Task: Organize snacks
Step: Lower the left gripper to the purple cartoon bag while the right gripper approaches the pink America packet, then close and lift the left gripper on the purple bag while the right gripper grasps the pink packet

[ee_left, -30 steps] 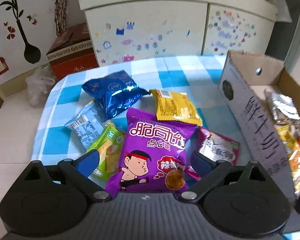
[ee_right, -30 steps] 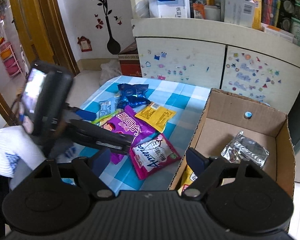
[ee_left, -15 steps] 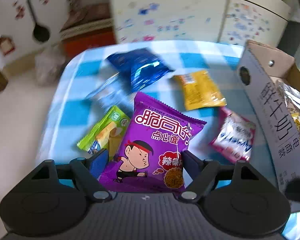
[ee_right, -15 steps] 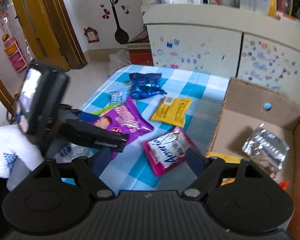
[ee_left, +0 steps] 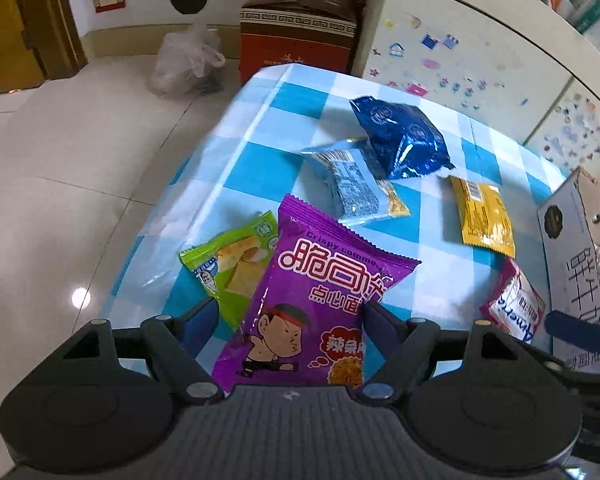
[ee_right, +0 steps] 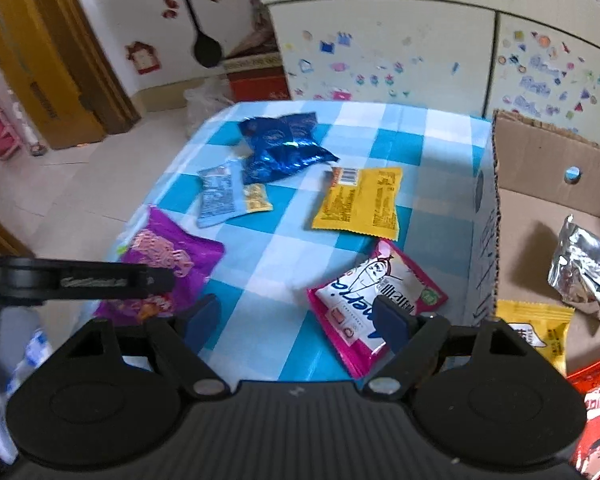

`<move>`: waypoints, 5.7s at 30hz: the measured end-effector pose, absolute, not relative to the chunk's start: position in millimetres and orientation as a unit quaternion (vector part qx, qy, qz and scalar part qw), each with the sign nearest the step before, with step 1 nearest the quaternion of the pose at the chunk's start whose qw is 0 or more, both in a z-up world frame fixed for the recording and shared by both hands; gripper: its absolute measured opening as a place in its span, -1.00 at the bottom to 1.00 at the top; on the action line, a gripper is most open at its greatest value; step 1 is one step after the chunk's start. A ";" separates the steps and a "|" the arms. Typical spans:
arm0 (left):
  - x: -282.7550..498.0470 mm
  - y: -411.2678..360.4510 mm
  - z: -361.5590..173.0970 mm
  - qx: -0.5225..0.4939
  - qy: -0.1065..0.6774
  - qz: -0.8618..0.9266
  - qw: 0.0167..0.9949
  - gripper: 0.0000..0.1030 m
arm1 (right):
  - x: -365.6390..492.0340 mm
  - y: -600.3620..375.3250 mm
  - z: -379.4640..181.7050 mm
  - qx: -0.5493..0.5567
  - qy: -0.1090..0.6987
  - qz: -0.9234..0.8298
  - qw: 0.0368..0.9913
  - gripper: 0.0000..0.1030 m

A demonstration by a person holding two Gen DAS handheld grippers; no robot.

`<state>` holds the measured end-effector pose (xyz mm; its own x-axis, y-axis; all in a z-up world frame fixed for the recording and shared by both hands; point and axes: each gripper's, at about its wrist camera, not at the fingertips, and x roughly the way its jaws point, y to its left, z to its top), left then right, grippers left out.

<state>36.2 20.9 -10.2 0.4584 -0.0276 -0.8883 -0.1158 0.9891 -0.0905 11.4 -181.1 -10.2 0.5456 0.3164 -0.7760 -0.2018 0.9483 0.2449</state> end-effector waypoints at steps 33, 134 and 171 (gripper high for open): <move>41.4 47.0 5.9 -0.162 0.514 0.040 0.842 0.62 | 34.7 -164.7 -37.7 0.054 0.462 0.081 0.881 0.76; 34.2 13.5 -14.3 -0.040 0.515 -0.020 0.856 0.48 | 16.6 -144.3 -35.5 -0.027 0.478 0.140 0.866 0.18; 1.9 -0.4 88.7 -0.047 0.394 -0.064 0.916 0.48 | -43.1 -214.5 92.8 0.069 0.332 0.117 0.933 0.18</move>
